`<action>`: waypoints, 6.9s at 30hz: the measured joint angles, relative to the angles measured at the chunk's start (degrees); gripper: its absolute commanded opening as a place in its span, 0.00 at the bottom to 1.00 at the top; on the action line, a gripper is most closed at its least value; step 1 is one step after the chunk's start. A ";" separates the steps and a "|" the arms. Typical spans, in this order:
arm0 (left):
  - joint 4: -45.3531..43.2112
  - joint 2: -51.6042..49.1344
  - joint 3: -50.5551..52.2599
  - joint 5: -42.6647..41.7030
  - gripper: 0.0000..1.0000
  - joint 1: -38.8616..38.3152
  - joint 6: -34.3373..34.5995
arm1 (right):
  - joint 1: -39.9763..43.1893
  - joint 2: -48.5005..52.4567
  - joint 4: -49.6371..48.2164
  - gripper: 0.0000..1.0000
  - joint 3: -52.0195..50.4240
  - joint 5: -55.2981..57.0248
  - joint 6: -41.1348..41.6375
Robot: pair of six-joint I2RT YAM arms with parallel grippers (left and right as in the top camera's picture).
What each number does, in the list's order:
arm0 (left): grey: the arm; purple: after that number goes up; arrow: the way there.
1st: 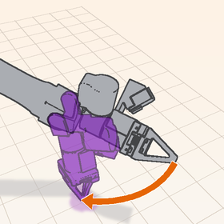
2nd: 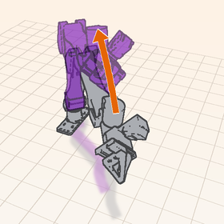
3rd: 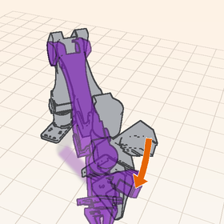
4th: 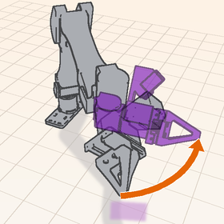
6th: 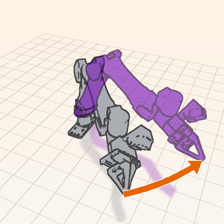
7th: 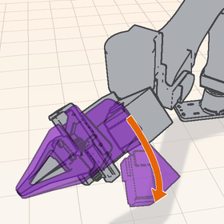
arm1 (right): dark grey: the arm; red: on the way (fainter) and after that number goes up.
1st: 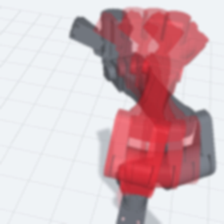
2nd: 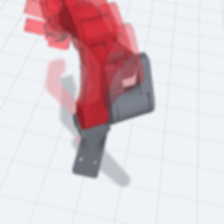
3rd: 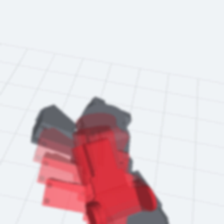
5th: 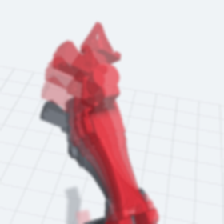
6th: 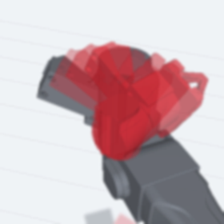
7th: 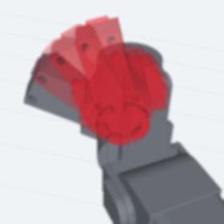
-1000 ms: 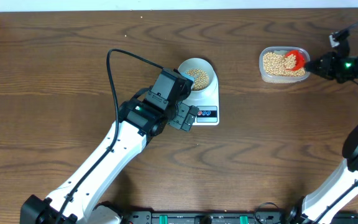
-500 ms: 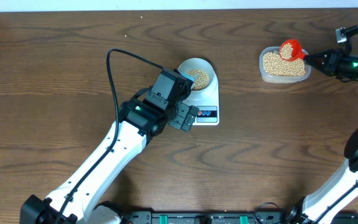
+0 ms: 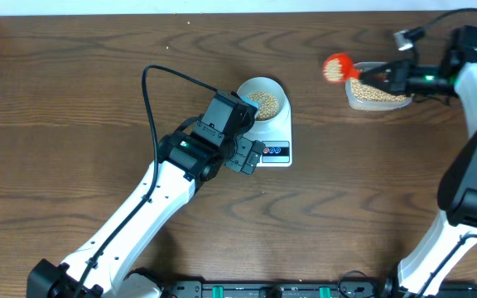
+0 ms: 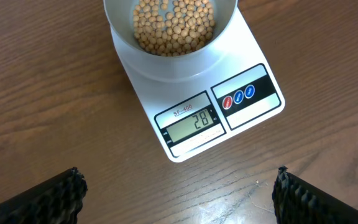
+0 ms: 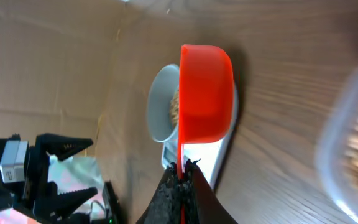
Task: Scoop item into bowl and weigh 50g on scale
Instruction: 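Carry the filled scoop with the right gripper over the grey bowl, then tilt the scoop with the right gripper to pour soybeans into the bowl, then move the scoop with the right gripper back to the soybean tub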
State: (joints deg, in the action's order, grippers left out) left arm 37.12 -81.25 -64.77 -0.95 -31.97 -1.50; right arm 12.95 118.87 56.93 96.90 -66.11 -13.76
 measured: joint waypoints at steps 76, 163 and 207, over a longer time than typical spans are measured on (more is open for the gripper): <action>-0.02 0.00 0.00 0.00 0.98 0.00 0.00 | -33.51 -9.49 -8.15 0.01 0.00 45.38 0.72; 0.00 0.00 0.00 0.00 0.98 0.00 0.00 | -34.95 -9.49 -7.48 0.01 0.00 45.13 -9.11; 0.00 0.00 0.00 0.00 0.98 0.00 0.00 | -35.36 -9.49 -9.25 0.01 0.00 48.09 -30.60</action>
State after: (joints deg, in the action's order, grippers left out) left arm 37.12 -81.25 -64.77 -0.95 -31.97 -1.50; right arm -22.41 109.38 47.68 96.90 -18.02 -44.36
